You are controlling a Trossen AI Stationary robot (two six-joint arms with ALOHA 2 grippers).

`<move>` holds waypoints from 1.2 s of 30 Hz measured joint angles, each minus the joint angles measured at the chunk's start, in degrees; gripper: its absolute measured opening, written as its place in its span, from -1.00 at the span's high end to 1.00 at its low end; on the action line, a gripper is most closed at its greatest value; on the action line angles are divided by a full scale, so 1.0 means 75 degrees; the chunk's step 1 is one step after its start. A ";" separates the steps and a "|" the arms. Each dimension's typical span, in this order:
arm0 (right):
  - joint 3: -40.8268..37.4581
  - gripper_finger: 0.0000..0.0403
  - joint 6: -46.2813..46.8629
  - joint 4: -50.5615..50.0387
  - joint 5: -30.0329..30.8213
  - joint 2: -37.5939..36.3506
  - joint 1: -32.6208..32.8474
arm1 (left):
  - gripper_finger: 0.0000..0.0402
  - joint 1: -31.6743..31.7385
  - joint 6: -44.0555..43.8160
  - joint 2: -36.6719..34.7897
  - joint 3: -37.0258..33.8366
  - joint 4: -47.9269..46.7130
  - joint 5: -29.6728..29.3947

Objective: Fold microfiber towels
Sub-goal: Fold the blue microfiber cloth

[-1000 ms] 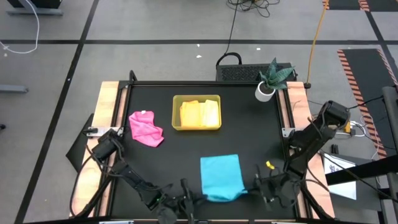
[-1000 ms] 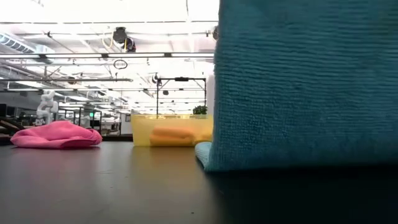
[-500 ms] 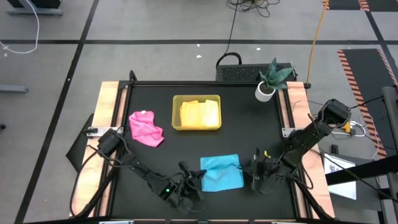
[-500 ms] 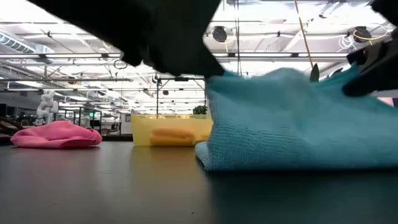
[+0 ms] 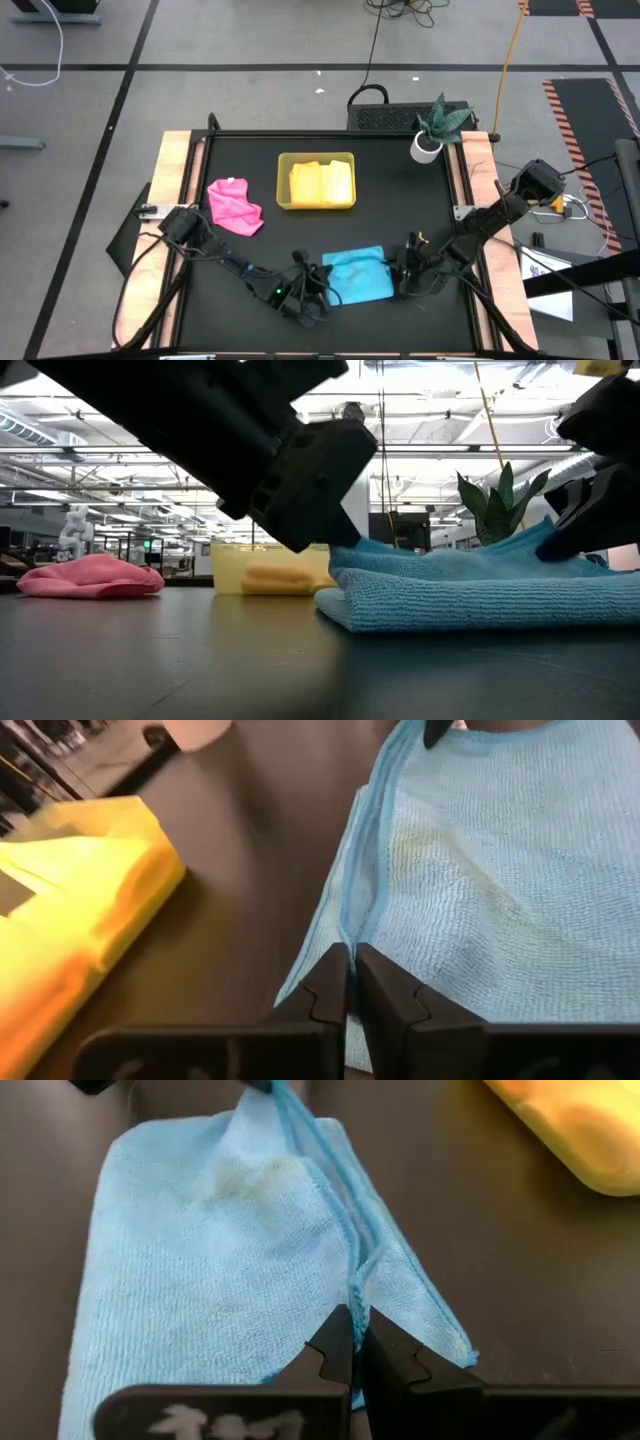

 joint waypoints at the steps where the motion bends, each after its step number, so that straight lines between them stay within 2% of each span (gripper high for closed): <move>1: -0.0026 1.00 0.0018 0.0051 -0.0005 0.0000 -0.0052 | 0.85 0.0028 -0.0013 0.0002 0.0000 -0.0004 0.0087; 5: -0.0100 1.00 0.0013 0.0107 -0.0193 0.0001 -0.0230 | 0.75 0.0104 0.0129 0.0000 0.0000 -0.0006 0.0421; 13: -0.0356 0.99 -0.0009 0.0490 -0.0195 0.0003 -0.0330 | 0.31 0.0160 -0.0197 -0.0559 0.0003 -0.0606 0.0888; 16: -0.0446 0.99 -0.0079 0.0650 -0.0195 0.0003 -0.0330 | 0.25 0.0232 -0.0411 -0.0557 0.0003 -0.0647 0.1235; 22: -0.0449 0.99 -0.0143 0.0683 -0.0195 0.0003 -0.0330 | 0.24 0.0692 -0.2150 -0.0557 -0.0140 -0.0927 0.2058; 28: -0.0449 0.99 -0.0157 0.0683 -0.0195 0.0003 -0.0330 | 0.26 0.1071 -0.2926 -0.0557 -0.0393 -0.0912 0.2919; 31: -0.0449 0.99 -0.0169 0.0680 -0.0195 0.0003 -0.0330 | 0.39 0.1146 -0.2992 -0.0554 -0.0408 -0.0840 0.2992; 36: -0.0449 0.99 -0.0222 0.0680 -0.0195 0.0003 -0.0330 | 0.77 0.0984 -0.2337 -0.0554 -0.0408 -0.0265 0.2824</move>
